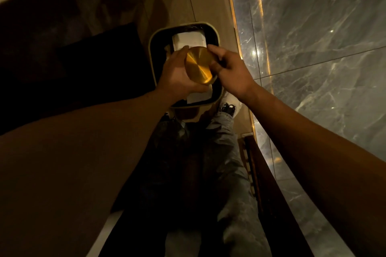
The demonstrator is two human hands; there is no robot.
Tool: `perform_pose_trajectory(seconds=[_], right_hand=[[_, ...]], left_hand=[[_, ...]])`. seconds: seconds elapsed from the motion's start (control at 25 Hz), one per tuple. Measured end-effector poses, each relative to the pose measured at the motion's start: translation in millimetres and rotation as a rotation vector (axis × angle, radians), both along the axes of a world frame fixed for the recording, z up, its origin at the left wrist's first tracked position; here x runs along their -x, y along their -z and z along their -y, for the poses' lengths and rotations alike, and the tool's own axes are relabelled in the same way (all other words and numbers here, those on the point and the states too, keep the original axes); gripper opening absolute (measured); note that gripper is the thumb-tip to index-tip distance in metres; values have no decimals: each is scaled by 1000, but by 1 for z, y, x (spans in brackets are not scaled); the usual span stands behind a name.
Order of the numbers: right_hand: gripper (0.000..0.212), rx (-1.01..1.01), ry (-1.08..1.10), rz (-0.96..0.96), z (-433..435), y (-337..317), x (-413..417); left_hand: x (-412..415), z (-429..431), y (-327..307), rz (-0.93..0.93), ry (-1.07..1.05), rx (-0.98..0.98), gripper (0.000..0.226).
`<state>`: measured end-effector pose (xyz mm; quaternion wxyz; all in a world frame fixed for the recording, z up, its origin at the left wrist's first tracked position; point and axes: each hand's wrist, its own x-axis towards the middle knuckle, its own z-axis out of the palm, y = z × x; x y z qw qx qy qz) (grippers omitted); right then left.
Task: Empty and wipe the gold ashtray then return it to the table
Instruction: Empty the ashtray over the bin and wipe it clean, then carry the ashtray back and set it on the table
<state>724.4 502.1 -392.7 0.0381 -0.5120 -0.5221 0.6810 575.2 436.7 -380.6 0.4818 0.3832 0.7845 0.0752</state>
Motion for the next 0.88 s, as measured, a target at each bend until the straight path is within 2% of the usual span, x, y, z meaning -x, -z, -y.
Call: perform_pose_trajectory(seconds=[0.12, 0.28, 0.44, 0.56, 0.72, 0.88], right_hand=[[38, 75, 95, -15, -12, -8, -2], [25, 122, 250, -56, -24, -22, -9], [30, 125, 238, -56, -33, -42, -21], [36, 78, 211, -61, -34, -65, -27], [28, -44, 196, -37, -34, -108, -27], [30, -127, 202, -16, -32, -159, -31]], left_hand=[[-6, -5, -8, 132, -213, 40, 115], [-18, -19, -27, 230, -416, 70, 80], [-19, -32, -46, 458, -622, 81, 70], [-15, -39, -73, 560, -757, 125, 55], [-14, -42, -115, 621, -727, 166, 58], [-20, -38, -174, 541, -675, -18, 24]])
